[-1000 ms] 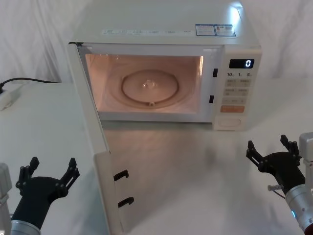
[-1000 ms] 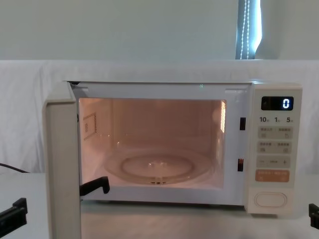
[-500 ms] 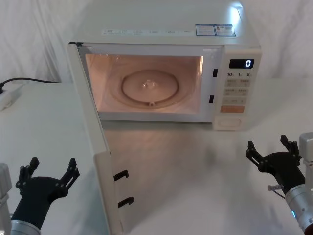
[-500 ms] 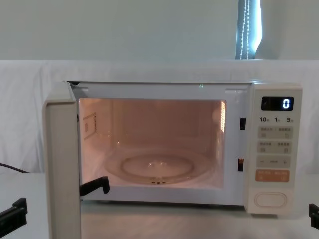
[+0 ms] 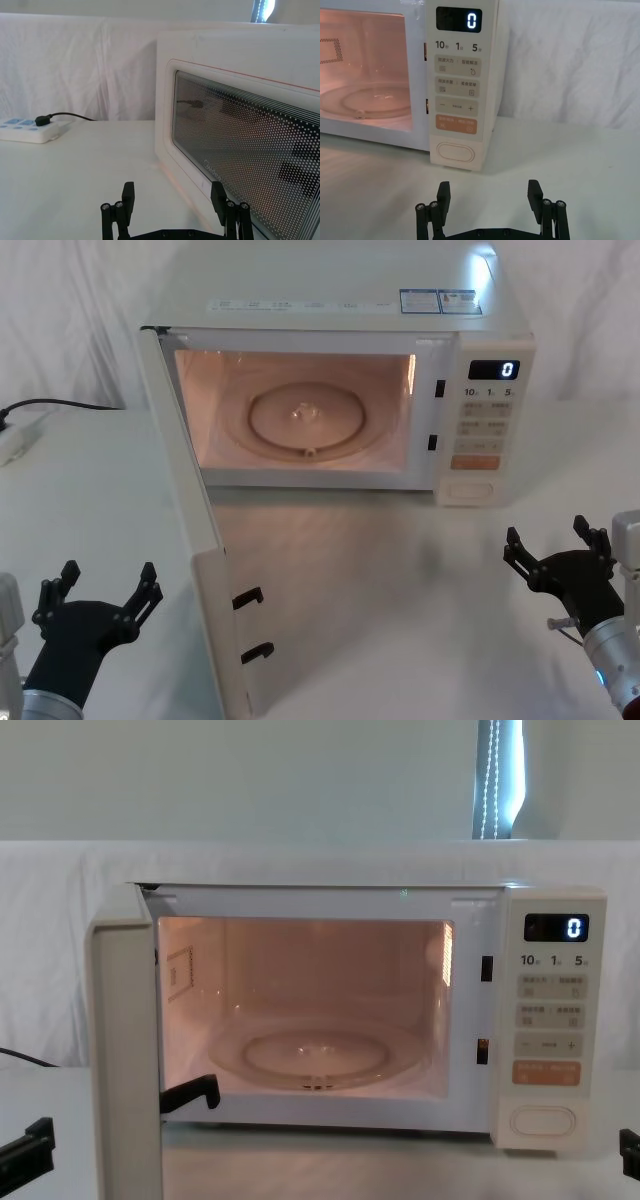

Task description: Press the button to open the microwave door with one hand; close the microwave door with the other hand.

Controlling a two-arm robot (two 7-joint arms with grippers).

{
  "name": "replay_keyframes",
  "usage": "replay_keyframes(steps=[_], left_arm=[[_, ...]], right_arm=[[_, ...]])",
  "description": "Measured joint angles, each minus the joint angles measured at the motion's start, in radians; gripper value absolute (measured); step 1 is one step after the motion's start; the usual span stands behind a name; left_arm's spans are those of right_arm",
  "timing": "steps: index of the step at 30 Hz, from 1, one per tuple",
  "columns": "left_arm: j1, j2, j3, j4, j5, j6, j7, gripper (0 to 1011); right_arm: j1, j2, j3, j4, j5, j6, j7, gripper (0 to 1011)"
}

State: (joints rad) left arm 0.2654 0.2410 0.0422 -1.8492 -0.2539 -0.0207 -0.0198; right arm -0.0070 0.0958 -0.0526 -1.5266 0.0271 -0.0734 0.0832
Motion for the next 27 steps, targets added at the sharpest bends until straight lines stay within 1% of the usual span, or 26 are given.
replay_keyframes(steps=[7,11,12,13,14,15,17,18,22,23,24,25,27], left_arm=[[0.0,0.0,0.0,0.0,0.0,0.0,0.0,1001],[0.0,0.0,0.0,0.0,0.0,0.0,0.0,918],[0.0,0.0,0.0,0.0,0.0,0.0,0.0,918],[0.0,0.0,0.0,0.0,0.0,0.0,0.0,872],[0.0,0.0,0.0,0.0,0.0,0.0,0.0,862],[0.0,0.0,0.0,0.0,0.0,0.0,0.0,813],[0.0,0.0,0.0,0.0,0.0,0.0,0.0,769],[0.0,0.0,0.0,0.0,0.0,0.0,0.0,714],[0.0,0.0,0.0,0.0,0.0,0.0,0.0,633],[0.0,0.0,0.0,0.0,0.0,0.0,0.0,571],[0.0,0.0,0.0,0.0,0.0,0.0,0.0,550],[0.0,0.0,0.0,0.0,0.0,0.0,0.0,484],[0.0,0.0,0.0,0.0,0.0,0.0,0.0,445]], right_arm=[[0.0,0.0,0.0,0.0,0.0,0.0,0.0,1002],[0.0,0.0,0.0,0.0,0.0,0.0,0.0,1002],[0.0,0.0,0.0,0.0,0.0,0.0,0.0,1002],[0.0,0.0,0.0,0.0,0.0,0.0,0.0,1002],[0.0,0.0,0.0,0.0,0.0,0.0,0.0,1002],[0.0,0.0,0.0,0.0,0.0,0.0,0.0,1002],[0.0,0.0,0.0,0.0,0.0,0.0,0.0,1002],[0.0,0.0,0.0,0.0,0.0,0.0,0.0,1002],[0.0,0.0,0.0,0.0,0.0,0.0,0.0,1002],[0.0,0.0,0.0,0.0,0.0,0.0,0.0,1002],[0.0,0.0,0.0,0.0,0.0,0.0,0.0,1002],[0.0,0.0,0.0,0.0,0.0,0.0,0.0,1002],[0.0,0.0,0.0,0.0,0.0,0.0,0.0,1002]])
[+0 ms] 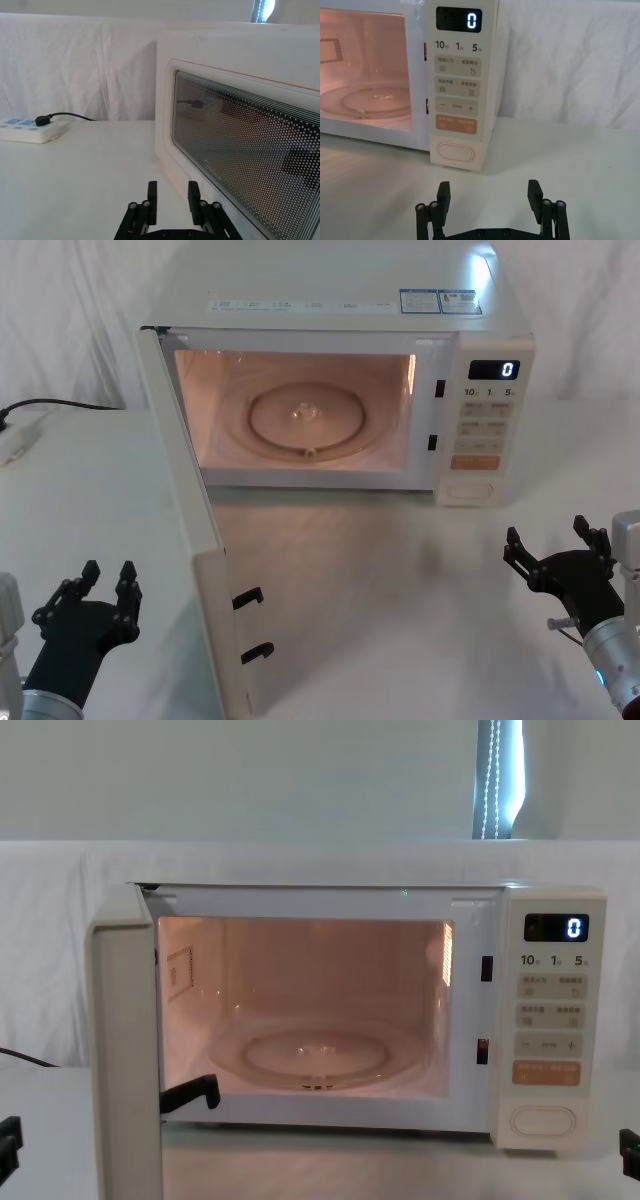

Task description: Press the button to open the microwave door with one hand; close the microwave door with the other hand.

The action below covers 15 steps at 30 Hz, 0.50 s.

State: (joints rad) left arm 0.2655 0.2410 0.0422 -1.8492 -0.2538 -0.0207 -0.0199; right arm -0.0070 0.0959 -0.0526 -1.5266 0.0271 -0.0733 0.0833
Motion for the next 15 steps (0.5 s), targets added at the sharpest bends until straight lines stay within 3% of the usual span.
replay_keyframes(steps=[9,15], left_arm=[[0.0,0.0,0.0,0.0,0.0,0.0,0.0,137],[0.0,0.0,0.0,0.0,0.0,0.0,0.0,0]], right_arm=[[0.0,0.0,0.0,0.0,0.0,0.0,0.0,1002],[0.0,0.0,0.0,0.0,0.0,0.0,0.0,1002]])
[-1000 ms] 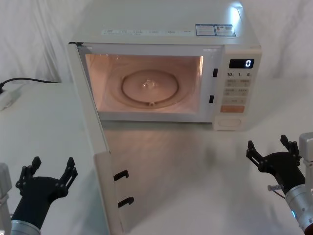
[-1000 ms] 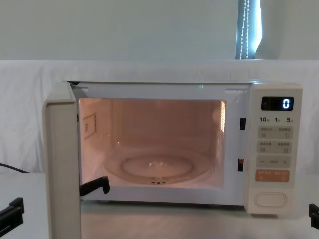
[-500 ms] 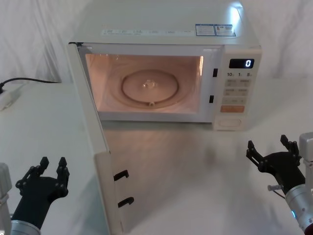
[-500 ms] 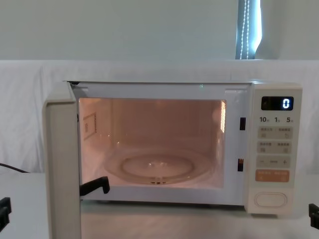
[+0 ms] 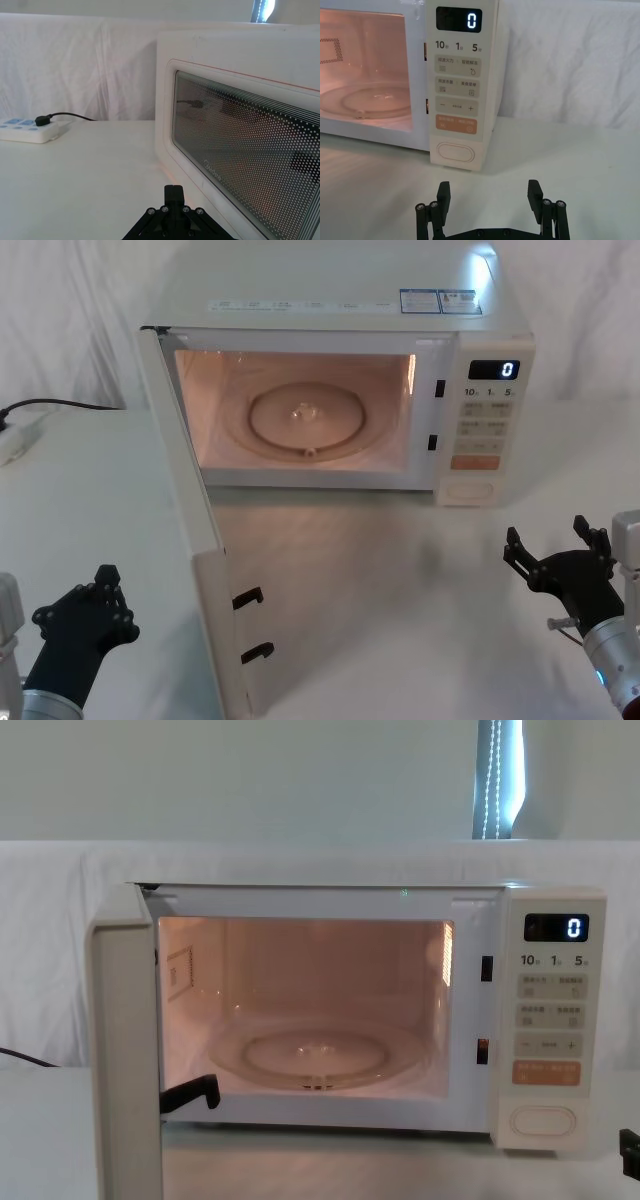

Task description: Press the button to open the microwave door with one hand; close the microwave door with the other hand.

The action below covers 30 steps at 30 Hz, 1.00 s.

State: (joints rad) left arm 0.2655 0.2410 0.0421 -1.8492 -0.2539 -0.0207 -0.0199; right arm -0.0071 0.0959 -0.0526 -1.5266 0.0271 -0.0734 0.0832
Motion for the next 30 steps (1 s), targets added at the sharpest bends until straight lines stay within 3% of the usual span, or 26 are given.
replay_keyframes(steps=[10,16,21,30], left_arm=[[0.0,0.0,-0.001,0.0,0.0,0.0,-0.001,0],[0.007,-0.003,-0.036,-0.02,-0.041,0.015,-0.05,0],[0.012,0.005,-0.079,-0.055,-0.106,0.05,-0.107,0],[0.011,0.067,-0.145,-0.119,-0.273,0.136,-0.215,0]], right_arm=[[0.0,0.0,0.0,0.0,0.0,0.0,0.0,1002],[0.0,0.0,0.0,0.0,0.0,0.0,0.0,1002],[0.0,0.0,0.0,0.0,0.0,0.0,0.0,1002],[0.0,0.0,0.0,0.0,0.0,0.0,0.0,1002]])
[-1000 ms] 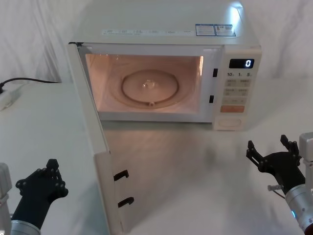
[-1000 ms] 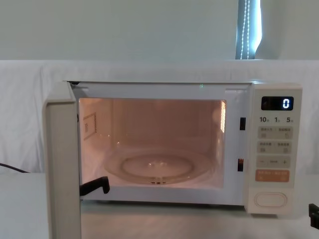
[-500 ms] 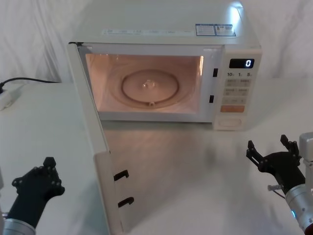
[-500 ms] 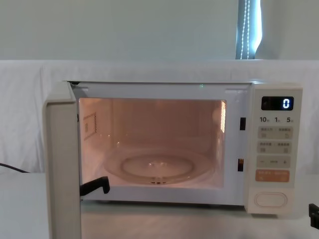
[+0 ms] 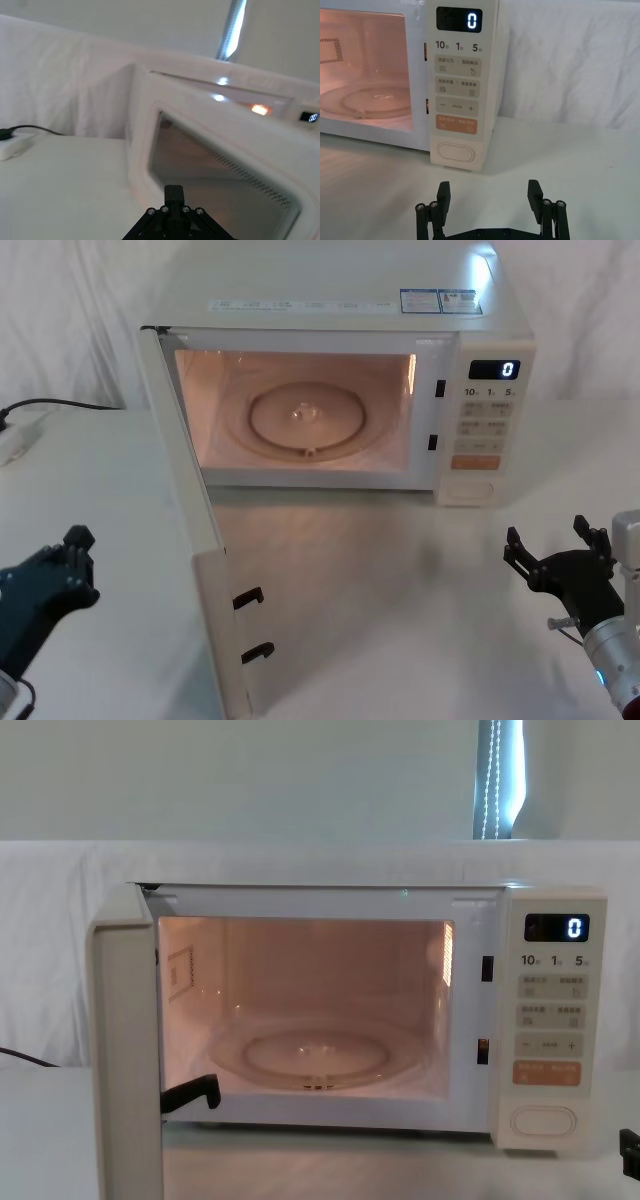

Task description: Press the button to open the microwave door with one hand; close the microwave door with the other hand.

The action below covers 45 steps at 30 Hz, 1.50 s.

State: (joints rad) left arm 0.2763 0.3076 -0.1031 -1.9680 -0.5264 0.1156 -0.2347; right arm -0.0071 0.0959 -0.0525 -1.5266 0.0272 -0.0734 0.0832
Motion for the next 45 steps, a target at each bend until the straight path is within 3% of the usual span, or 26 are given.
replay_keyframes(steps=[7,13,25,45], left_arm=[[-0.025,0.055,-0.017,-0.026,-0.105,0.054,-0.07,0],[-0.061,0.092,-0.007,-0.03,-0.147,0.085,-0.096,0],[-0.138,0.138,0.071,0.011,-0.166,0.1,-0.123,0],[-0.273,0.145,0.21,0.098,-0.166,0.078,-0.101,0]], right_arm=[[0.0,0.0,0.0,0.0,0.0,0.0,0.0,1002],[0.0,0.0,0.0,0.0,0.0,0.0,0.0,1002],[0.0,0.0,0.0,0.0,0.0,0.0,0.0,1002],[0.0,0.0,0.0,0.0,0.0,0.0,0.0,1002]])
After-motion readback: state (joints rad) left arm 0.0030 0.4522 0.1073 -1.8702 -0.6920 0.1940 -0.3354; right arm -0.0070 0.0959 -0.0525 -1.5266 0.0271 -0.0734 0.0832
